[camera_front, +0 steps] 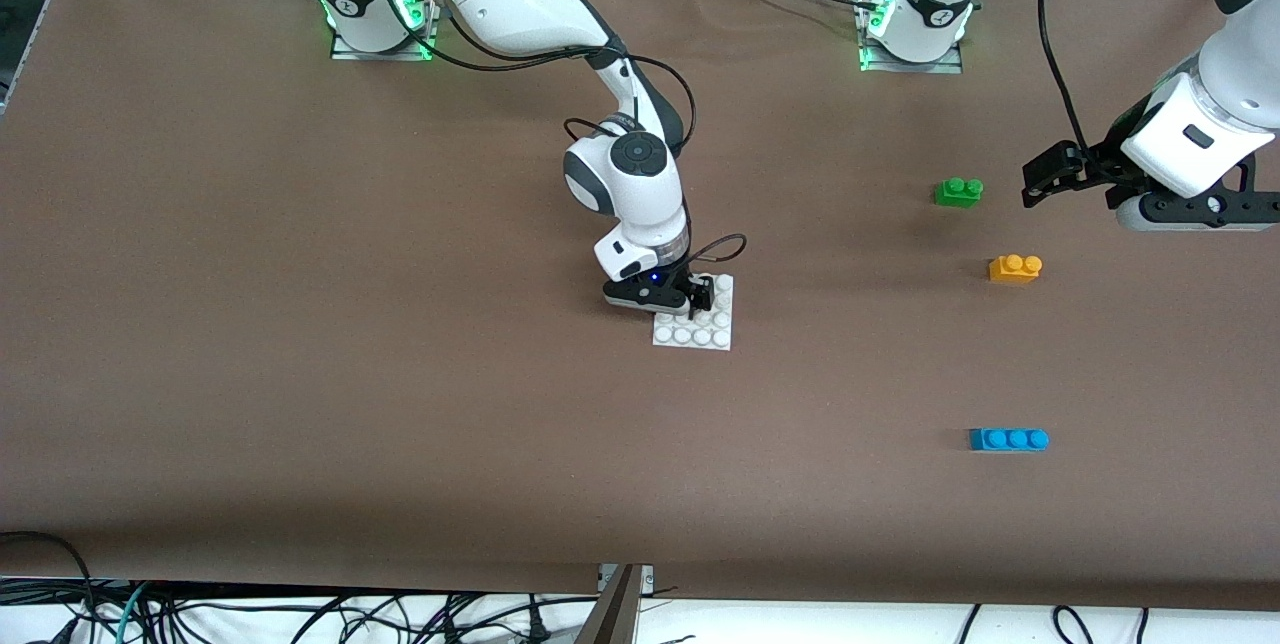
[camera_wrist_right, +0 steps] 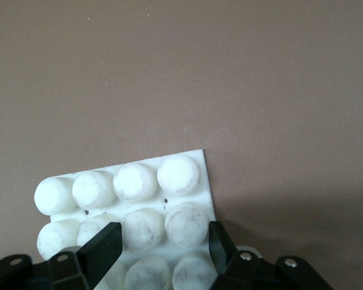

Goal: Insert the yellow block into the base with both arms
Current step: 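Release the base plate and raise the right gripper back to rest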

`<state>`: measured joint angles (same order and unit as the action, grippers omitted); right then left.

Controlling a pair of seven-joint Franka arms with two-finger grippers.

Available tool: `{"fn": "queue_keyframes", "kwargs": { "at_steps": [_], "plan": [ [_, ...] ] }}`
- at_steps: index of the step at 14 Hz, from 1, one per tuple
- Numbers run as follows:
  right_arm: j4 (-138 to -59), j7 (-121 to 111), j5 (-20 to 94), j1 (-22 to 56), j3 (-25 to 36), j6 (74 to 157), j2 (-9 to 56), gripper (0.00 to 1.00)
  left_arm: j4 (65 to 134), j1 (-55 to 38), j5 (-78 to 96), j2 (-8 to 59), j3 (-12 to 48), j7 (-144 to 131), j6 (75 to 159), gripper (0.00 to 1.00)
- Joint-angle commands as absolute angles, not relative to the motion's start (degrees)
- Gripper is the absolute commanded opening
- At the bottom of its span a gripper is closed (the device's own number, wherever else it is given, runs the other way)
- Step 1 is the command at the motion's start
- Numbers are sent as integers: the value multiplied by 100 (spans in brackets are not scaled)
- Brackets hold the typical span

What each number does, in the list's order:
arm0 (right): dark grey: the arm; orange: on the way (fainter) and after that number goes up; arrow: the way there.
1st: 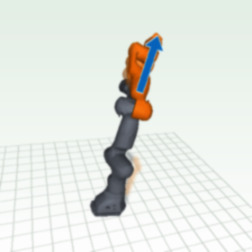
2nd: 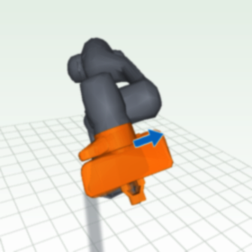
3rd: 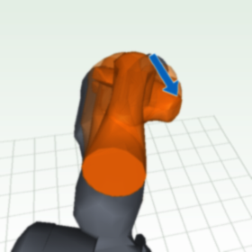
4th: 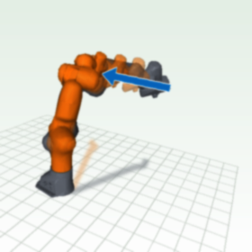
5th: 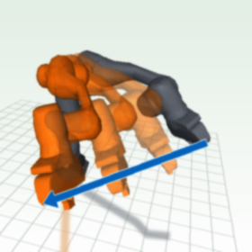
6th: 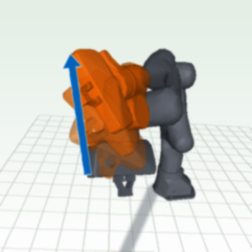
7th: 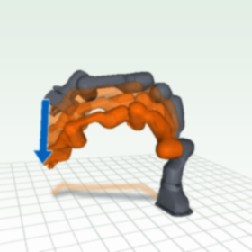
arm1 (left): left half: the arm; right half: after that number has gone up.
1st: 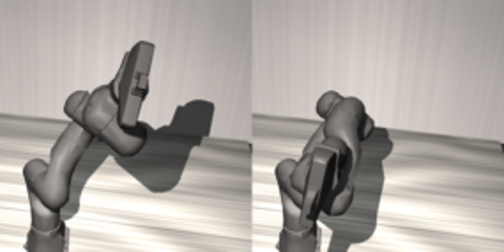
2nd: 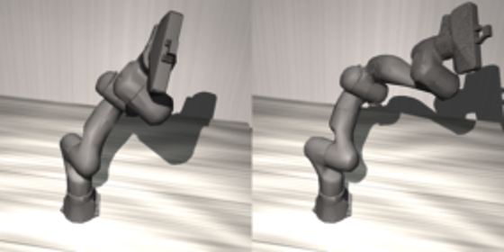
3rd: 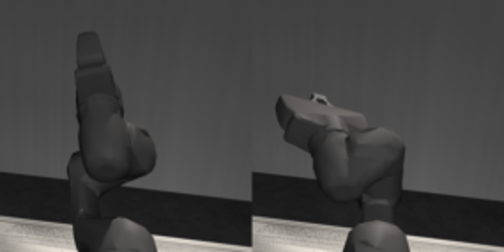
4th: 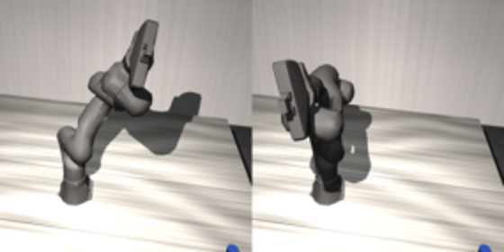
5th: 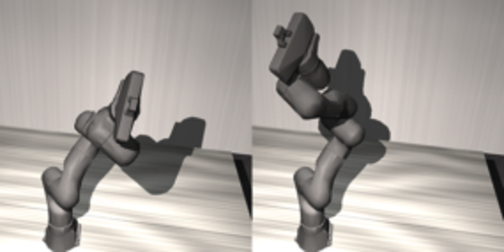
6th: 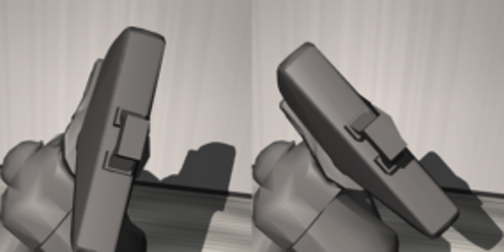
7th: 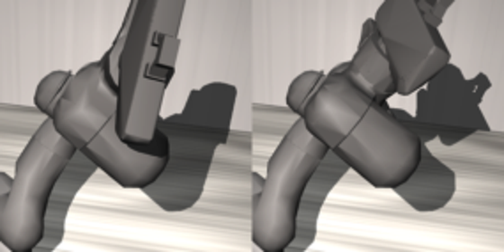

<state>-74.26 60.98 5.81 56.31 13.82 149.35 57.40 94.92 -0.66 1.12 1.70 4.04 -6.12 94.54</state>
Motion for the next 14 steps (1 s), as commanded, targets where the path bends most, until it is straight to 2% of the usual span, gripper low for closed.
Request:
{"fn": "queue_keyframes", "kwargs": {
  "at_steps": [1,3,5,11,14],
  "plan": [
    [-6526,6126,659,5398,1371,13796,5915,88,9343,-79,264,220,387,-642,9352,100],
    [-5917,5716,703,5038,1327,12775,5697,98,9343,-79,264,220,387,-642,9343,100],
    [-6072,4777,1131,4564,1275,12324,5127,99,9343,-79,264,220,387,-642,9343,100],
    [-7416,2130,1284,3105,1274,10506,2904,99,9343,-79,264,220,387,-642,9343,100],
    [-8364,1216,899,2367,1135,10021,1595,99,9343,-79,264,211,395,-642,9343,100]
  ]
}}
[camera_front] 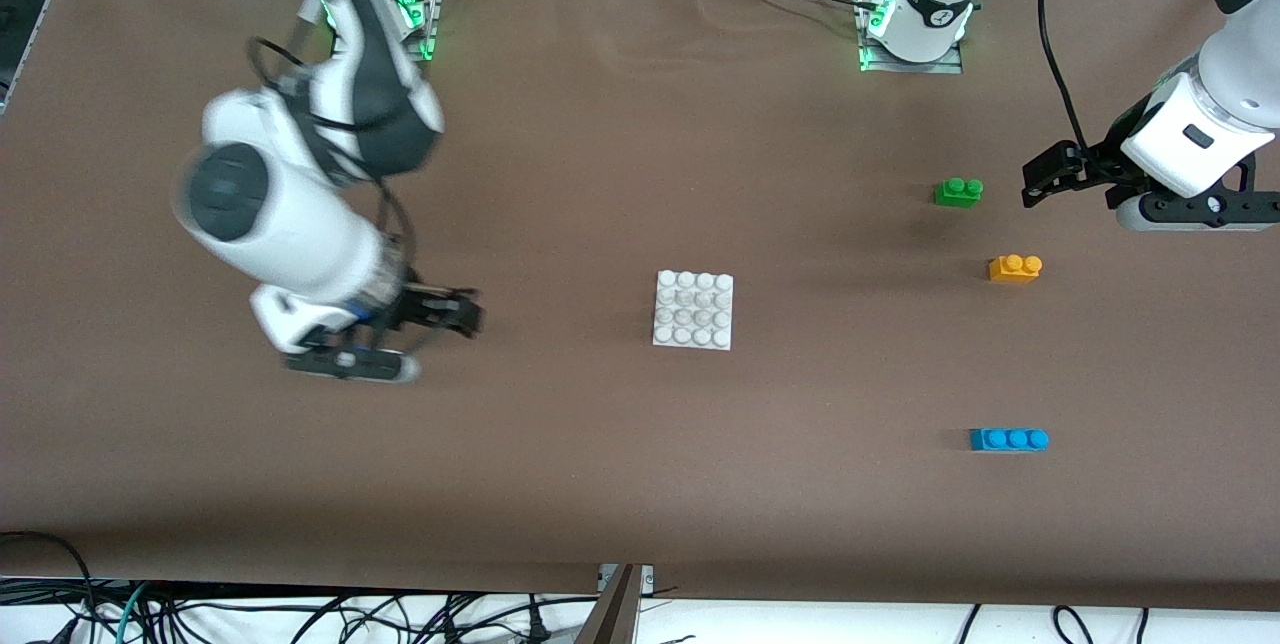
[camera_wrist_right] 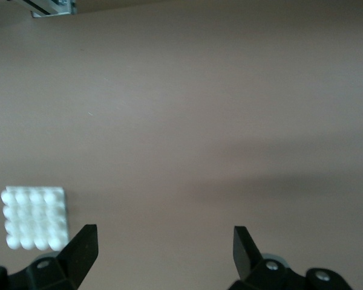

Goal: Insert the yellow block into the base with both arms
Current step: 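Release the base plate and raise the right gripper back to rest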

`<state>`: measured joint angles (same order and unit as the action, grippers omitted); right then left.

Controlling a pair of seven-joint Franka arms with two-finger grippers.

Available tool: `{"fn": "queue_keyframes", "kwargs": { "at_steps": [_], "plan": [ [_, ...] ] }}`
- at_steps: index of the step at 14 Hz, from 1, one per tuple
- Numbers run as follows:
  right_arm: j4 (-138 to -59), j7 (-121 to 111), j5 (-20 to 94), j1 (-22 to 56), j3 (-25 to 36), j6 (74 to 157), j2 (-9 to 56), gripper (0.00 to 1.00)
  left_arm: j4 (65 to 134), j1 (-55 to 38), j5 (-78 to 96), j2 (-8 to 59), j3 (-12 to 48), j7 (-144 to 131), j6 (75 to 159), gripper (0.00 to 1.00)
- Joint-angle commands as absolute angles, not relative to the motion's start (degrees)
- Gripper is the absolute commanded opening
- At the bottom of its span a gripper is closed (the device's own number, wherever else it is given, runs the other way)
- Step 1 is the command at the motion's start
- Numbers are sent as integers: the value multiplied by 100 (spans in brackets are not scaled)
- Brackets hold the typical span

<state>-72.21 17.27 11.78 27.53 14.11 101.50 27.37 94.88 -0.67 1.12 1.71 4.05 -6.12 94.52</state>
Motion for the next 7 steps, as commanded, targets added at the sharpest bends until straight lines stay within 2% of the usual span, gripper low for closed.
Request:
{"fn": "queue_keyframes", "kwargs": {
  "at_steps": [1,3,7],
  "plan": [
    [-8611,1039,662,2060,951,9872,1225,99,9343,-79,264,211,404,-642,9282,100],
    [-8692,897,344,1584,643,9389,906,99,9334,-88,264,193,448,-642,9097,100],
    [-8728,685,97,1406,562,9098,659,99,9325,-141,264,193,475,-571,8895,100]
  ]
}}
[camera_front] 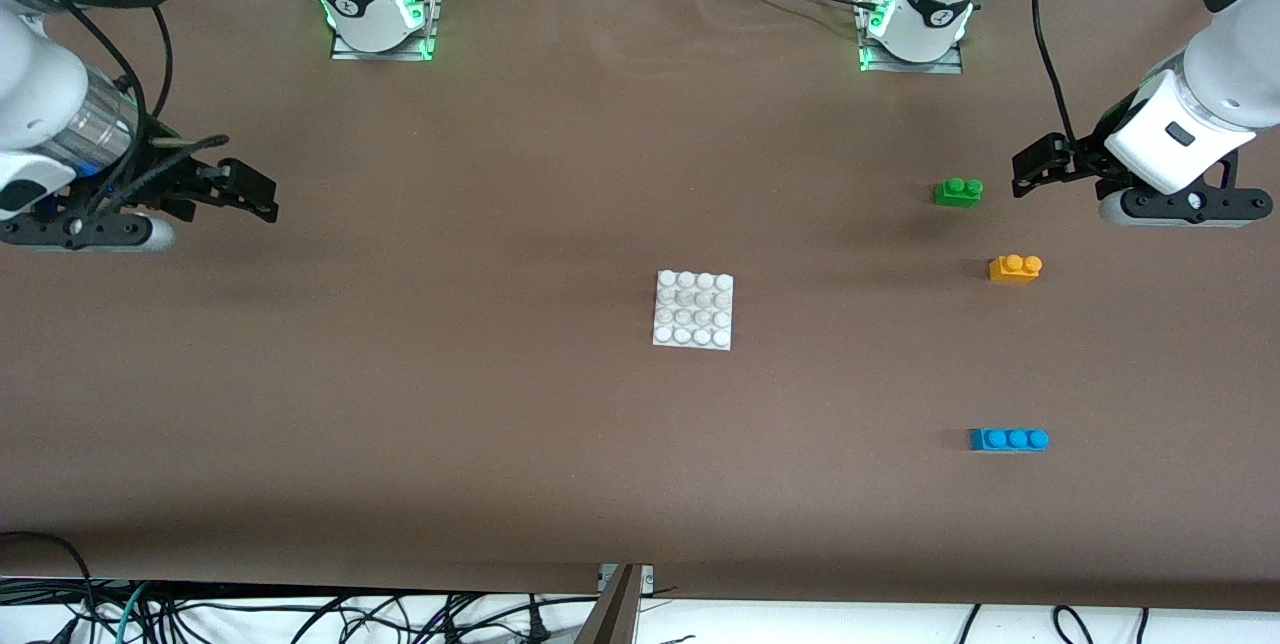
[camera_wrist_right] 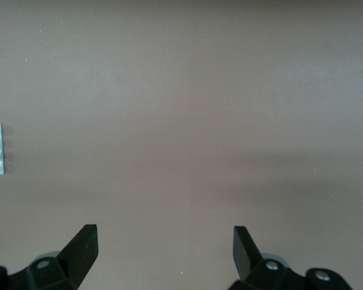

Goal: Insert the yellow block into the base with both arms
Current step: 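Lower the left gripper onto the yellow brick and close on it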

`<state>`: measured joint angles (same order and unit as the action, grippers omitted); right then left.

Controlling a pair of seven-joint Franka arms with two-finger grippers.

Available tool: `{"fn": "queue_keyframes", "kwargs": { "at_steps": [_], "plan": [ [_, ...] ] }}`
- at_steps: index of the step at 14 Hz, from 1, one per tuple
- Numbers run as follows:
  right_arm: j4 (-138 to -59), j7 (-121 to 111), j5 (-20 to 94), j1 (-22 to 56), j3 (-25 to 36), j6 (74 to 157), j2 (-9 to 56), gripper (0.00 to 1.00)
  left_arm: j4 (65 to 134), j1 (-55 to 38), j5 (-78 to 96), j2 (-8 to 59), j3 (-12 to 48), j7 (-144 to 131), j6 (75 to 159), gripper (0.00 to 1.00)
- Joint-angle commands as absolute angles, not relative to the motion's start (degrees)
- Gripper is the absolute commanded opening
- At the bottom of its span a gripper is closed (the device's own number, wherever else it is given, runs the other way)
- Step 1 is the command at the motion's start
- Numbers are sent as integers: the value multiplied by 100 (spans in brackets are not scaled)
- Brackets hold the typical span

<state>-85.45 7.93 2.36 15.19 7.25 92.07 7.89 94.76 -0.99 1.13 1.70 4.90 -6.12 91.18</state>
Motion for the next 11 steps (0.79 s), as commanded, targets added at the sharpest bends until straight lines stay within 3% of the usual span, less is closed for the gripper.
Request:
{"fn": "queue_keyframes", "kwargs": {
  "at_steps": [1,11],
  "plan": [
    [-8693,677,44,1415,571,8992,668,99,9325,-141,264,185,475,-580,8895,100],
    [-8648,756,-185,1477,536,8983,703,99,9386,-79,80,342,413,-536,8763,100]
  ]
}}
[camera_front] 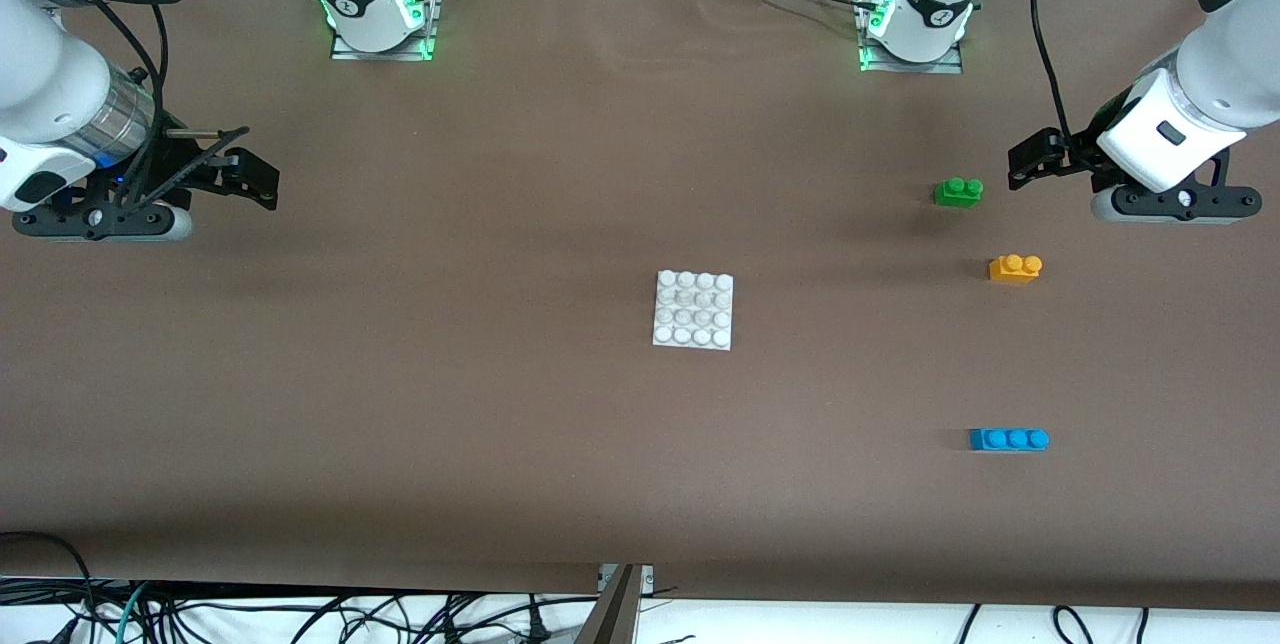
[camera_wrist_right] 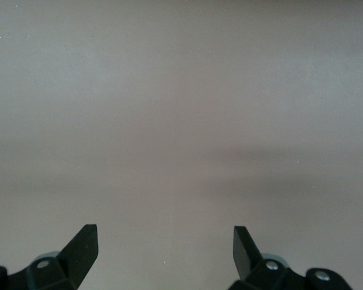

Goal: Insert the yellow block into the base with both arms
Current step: 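Lower the left gripper onto the yellow brick and close on it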

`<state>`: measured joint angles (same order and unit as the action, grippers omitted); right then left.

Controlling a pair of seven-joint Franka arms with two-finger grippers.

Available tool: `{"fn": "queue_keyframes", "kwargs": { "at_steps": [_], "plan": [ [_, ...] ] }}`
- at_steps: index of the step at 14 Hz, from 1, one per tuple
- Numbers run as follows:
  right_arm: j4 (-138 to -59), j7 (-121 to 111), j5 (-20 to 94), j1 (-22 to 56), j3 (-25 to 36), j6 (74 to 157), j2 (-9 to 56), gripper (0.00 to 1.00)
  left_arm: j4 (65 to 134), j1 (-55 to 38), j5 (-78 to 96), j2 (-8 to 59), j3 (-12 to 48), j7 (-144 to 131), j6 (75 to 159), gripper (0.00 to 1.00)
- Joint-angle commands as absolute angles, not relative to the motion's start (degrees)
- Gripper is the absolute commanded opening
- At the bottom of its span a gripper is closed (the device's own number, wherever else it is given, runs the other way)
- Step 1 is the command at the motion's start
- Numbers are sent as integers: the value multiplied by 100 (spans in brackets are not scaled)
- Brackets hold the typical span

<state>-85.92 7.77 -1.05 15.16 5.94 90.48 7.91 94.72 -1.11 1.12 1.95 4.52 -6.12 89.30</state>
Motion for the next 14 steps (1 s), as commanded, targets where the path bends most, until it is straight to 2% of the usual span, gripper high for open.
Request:
{"fn": "queue_keyframes", "kwargs": {
  "at_steps": [1,8,11,14],
  "plan": [
    [-8648,765,-176,1477,536,8982,703,99,9422,-53,-78,412,378,-484,8754,100],
    [-8648,958,-158,1485,519,8974,686,99,9544,615,-474,1195,360,413,9482,100],
    [-8648,958,-158,1485,519,8886,677,99,10333,772,-510,1169,360,816,10473,99],
    [-8648,958,-149,1477,527,8868,668,99,11544,1133,-633,1134,360,1132,12018,99]
  ]
}}
